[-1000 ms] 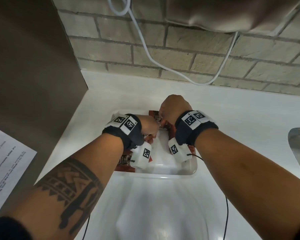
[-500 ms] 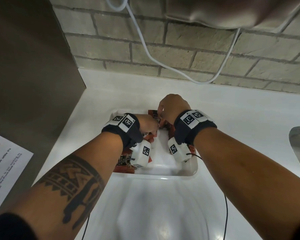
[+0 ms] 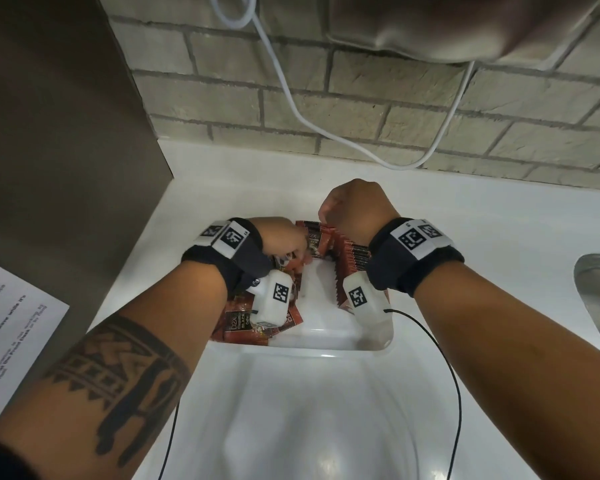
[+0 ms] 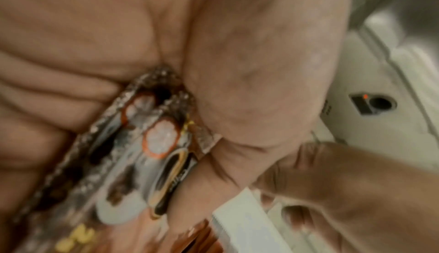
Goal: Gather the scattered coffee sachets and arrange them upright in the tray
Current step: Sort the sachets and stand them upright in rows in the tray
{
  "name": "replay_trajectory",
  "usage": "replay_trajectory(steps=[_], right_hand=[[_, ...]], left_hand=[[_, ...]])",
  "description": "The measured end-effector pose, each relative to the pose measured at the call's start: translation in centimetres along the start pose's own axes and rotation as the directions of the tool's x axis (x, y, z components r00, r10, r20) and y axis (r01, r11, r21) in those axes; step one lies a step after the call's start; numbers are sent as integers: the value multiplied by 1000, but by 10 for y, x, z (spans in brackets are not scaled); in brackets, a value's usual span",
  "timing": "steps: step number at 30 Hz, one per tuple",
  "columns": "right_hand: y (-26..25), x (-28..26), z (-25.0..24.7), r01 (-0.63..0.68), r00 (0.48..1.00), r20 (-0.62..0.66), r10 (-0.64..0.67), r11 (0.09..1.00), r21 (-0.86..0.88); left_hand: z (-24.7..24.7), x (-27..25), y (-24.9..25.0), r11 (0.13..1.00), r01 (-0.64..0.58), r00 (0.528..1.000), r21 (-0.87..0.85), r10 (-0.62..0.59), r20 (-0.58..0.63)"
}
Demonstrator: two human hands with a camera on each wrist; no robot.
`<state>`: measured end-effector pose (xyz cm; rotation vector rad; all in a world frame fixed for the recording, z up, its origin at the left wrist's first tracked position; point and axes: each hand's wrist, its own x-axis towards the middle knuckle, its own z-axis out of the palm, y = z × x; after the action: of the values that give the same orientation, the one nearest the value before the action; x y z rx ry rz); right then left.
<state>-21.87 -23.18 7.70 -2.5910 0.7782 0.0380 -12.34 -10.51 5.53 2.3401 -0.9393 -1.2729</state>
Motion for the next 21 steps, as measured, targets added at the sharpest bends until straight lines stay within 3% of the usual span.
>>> replay_trajectory(steps=[2, 4, 6, 9, 14, 18, 21], right_hand=[[3, -7, -3, 11, 1000, 12, -13, 994, 105], [6, -12, -4, -2, 997, 79, -12, 984, 177], [8, -14, -5, -40, 992, 125, -1, 945, 324], [8, -18, -11, -10, 997, 69, -26, 881, 473], [3, -20, -15, 24, 999, 16, -38, 859, 512], [6, -17, -21, 37, 999, -19, -32, 878, 477], [3, -16, -22, 79, 997, -10, -82, 911, 405]], left_hand=[[-8, -6, -8, 949, -11, 1000, -315, 9, -7], [-15, -14, -13, 807, -53, 997, -589, 80, 19], [-17, -20, -14, 704, -132, 983, -698, 182, -2], [-15, -23, -16, 653, -209, 959, -728, 281, -23], [-8, -30, -17, 657, -291, 937, -695, 342, -69], [-7, -33, -19, 745, -310, 948, -591, 292, -129], [-5, -32, -21, 744, -308, 951, -593, 265, -161]])
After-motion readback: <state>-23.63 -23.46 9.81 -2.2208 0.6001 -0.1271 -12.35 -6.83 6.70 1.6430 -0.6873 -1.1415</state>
